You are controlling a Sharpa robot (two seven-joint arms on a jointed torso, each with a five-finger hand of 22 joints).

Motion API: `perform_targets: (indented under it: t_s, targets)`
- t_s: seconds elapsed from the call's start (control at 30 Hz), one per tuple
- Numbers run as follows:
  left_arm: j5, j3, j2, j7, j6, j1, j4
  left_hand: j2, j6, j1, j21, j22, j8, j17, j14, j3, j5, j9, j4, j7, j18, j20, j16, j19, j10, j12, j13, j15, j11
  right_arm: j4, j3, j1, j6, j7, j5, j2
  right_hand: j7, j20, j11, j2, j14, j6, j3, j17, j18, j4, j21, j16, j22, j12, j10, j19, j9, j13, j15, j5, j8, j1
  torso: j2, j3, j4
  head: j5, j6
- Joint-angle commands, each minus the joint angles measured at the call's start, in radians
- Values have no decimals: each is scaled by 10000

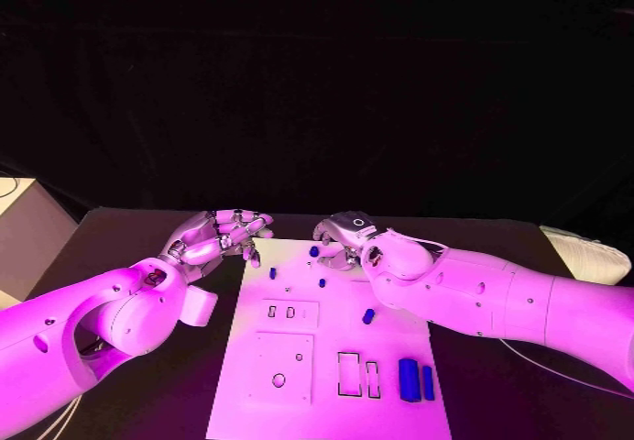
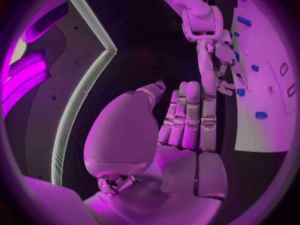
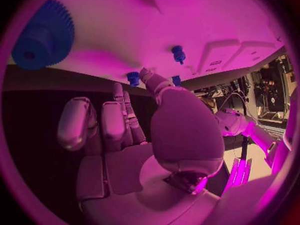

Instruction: Assemble the parts on the task board

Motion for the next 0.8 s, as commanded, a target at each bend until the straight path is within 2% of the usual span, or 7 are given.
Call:
perform_targets:
  t_s: [0.03,0.2,0.33,0.37,0.47,0.63,0.8]
  targets:
    - [-28,8,11,49,168,3,-11,42,-51,46,54,9,69,-17,-84,63,37,10,-19,10,52,19,53,-56,-86,31,16,0,4,413,6,-6,-576,103,90,-358,9,23,7,25,-79,-42,-139,-22,187,53,-35,-37,2,89,-34,-62,20,38,-24,-49,-47,145,-2,5,2,10,1]
    - [-28,8,-26,75,129,2,-48,44,-60,42,69,18,69,-19,-89,71,37,13,-21,13,52,23,54,-70,-99,37,21,4,8,1274,105,11,-1311,606,1600,-1199,-50,-41,-84,109,122,414,146,550,92,114,315,358,535,620,978,91,121,329,-72,244,89,548,-16,21,-67,64,28]
    - [-29,8,-60,111,102,2,-105,22,-106,42,98,36,55,-25,-97,80,36,13,-37,28,53,30,57,-97,-163,31,23,13,24,1915,209,77,-1371,689,3123,-1964,-208,-238,-378,-174,148,577,344,767,108,40,254,526,515,2361,1793,14,126,1600,-305,458,-14,717,-16,52,-132,61,79]
    - [-34,7,-70,117,101,2,-122,22,-108,43,100,37,54,-25,-97,81,36,13,-37,28,53,30,57,-99,-166,31,23,14,24,2025,226,97,-1272,679,3380,-2137,-291,-238,-457,-60,183,737,118,907,12,102,397,659,748,5510,-233,89,173,4959,-464,805,-111,725,-22,61,-155,76,77]
    - [-77,7,-90,132,112,2,-181,23,-110,44,102,39,54,-25,-97,83,37,13,-39,29,53,31,58,-100,-167,32,24,15,24,2239,258,139,-782,627,3858,-2576,-48,-101,-210,-84,630,468,-268,3361,-82,261,985,1982,1561,12306,2802,365,190,10586,-159,1076,-252,618,-31,85,-204,74,96]
    - [-115,7,-90,151,136,-1,-272,26,-111,45,105,41,55,-26,-97,87,37,14,-40,30,53,32,59,-103,-167,36,26,15,24,2310,283,158,146,467,4026,-2997,81,-4,-79,-26,889,299,-814,4905,-316,505,1956,2727,2837,14026,3760,803,233,12071,-43,1318,-311,575,-47,147,-241,67,101]
    - [-126,7,-78,154,156,-5,-301,26,-111,45,105,41,55,-26,-97,87,37,14,-40,30,53,32,59,-103,-167,36,26,15,24,2179,290,146,780,222,3866,-3156,163,88,13,64,1009,129,-1402,5579,-478,736,2554,2995,3628,14602,4204,1062,239,12577,58,1225,-407,653,-55,159,-250,16,89]
